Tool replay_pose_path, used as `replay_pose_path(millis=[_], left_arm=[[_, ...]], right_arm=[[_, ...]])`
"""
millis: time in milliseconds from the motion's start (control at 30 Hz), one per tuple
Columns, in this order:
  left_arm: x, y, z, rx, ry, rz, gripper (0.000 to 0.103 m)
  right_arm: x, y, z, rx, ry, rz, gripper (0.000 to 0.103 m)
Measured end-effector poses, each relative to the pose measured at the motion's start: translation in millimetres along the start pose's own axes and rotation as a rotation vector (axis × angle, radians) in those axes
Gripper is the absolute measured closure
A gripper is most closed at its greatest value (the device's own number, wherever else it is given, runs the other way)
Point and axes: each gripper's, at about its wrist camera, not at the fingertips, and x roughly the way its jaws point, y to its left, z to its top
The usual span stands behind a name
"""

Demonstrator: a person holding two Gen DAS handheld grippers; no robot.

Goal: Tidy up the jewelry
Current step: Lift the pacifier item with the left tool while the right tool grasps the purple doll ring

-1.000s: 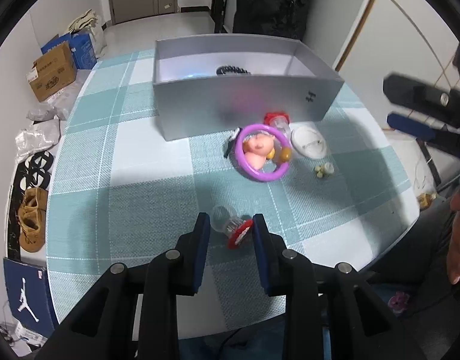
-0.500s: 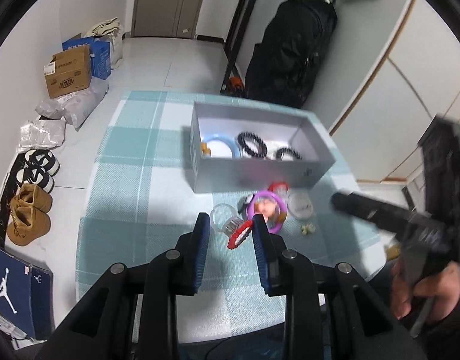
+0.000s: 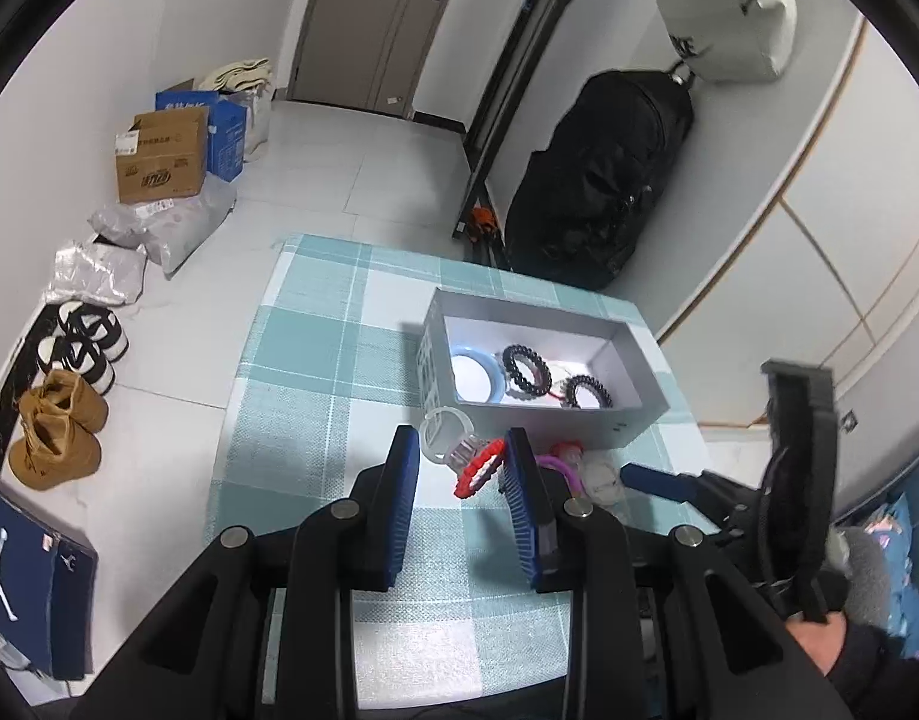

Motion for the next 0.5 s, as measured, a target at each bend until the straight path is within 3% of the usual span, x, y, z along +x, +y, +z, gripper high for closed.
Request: replay_pose_path(millis=[167, 367, 433, 500], left_arm=[[-7, 7, 4, -0.030, -0.022, -0.018, 0.080], [-5, 14, 8, -0.035, -0.037, 0.004, 0.080], [-5, 17, 9, -0.040, -0.038, 0.003, 0.080], [-6, 18, 9, -0.042, -0.043, 0.003, 0.080]], right_arm=[[11, 15, 2, -0.057, 0.004, -0.039, 0.006], [24, 30, 1, -0.137, 0.015, -0.113, 0.015], [27, 37, 2, -0.183, 0.012, -0.158, 0.026], [30, 42, 1, -0.221, 0.010, -0.209, 0.030]])
